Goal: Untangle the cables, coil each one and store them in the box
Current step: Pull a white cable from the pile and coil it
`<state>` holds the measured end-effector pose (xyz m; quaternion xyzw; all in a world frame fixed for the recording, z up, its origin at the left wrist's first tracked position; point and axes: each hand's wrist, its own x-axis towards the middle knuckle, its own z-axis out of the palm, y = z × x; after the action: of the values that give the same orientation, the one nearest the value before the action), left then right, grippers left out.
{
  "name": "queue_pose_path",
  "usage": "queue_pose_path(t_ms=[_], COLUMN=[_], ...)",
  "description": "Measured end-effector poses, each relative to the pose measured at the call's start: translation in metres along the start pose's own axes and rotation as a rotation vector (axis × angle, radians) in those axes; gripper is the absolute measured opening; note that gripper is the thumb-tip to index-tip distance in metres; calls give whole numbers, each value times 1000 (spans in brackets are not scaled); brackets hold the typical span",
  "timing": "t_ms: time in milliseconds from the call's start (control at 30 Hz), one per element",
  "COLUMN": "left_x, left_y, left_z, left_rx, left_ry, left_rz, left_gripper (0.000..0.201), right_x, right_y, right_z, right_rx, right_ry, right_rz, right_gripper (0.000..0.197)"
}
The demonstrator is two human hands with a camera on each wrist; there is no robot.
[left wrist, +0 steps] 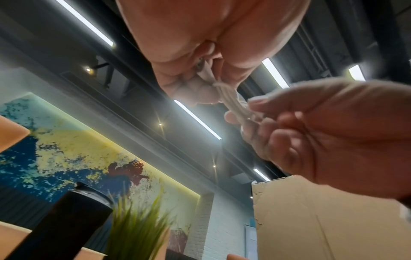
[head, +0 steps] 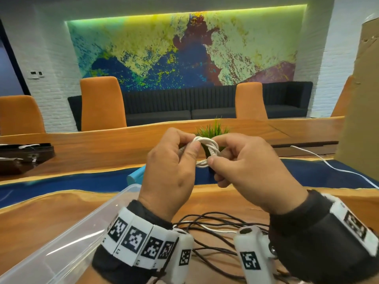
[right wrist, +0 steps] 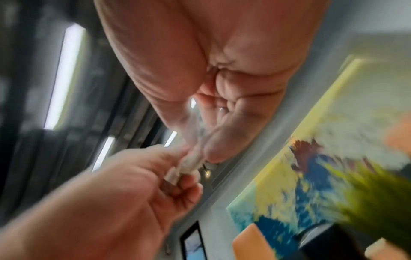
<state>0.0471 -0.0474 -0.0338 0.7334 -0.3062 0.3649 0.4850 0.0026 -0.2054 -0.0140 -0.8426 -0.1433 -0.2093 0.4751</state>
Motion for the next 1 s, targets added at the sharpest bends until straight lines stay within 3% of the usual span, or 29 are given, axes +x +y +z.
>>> queue_pose_path(t_ms=[100, 167, 267, 533, 633, 733, 867, 1000], left_x=[-1, -1, -2, 6, 9, 7, 2, -1], left_y=[6, 6, 5, -7, -12, -19, -30, -39], left_z=[2, 2, -1, -22, -26, -22, -19, -18], left_rx=[21, 32, 49, 128, -92, -431, -762, -1003], left_ry=[25, 13, -27, -370, -441, -483, -565, -614], left_rz=[-3, -11, -12, 71, 10, -152, -359, -410], left_gripper=[4, 5, 5, 18, 19, 20, 18, 23], right_x=[-4, -4, -1, 2, 5, 7, 9, 8], right_y=[-6, -6, -3, 4, 13, 21, 26, 25], right_z=[4, 4, 0, -35, -39, -39, -37, -34], right_rx=[-323, -478, -622, -451, -266, -31, 44, 145], right_ry=[69, 81, 43, -117, -208, -283, -334, -374], right_rz=[-147, -183, -202, -353, -356, -313, -318, -317], right_gripper=[13, 10, 21, 17, 23, 24, 25, 24])
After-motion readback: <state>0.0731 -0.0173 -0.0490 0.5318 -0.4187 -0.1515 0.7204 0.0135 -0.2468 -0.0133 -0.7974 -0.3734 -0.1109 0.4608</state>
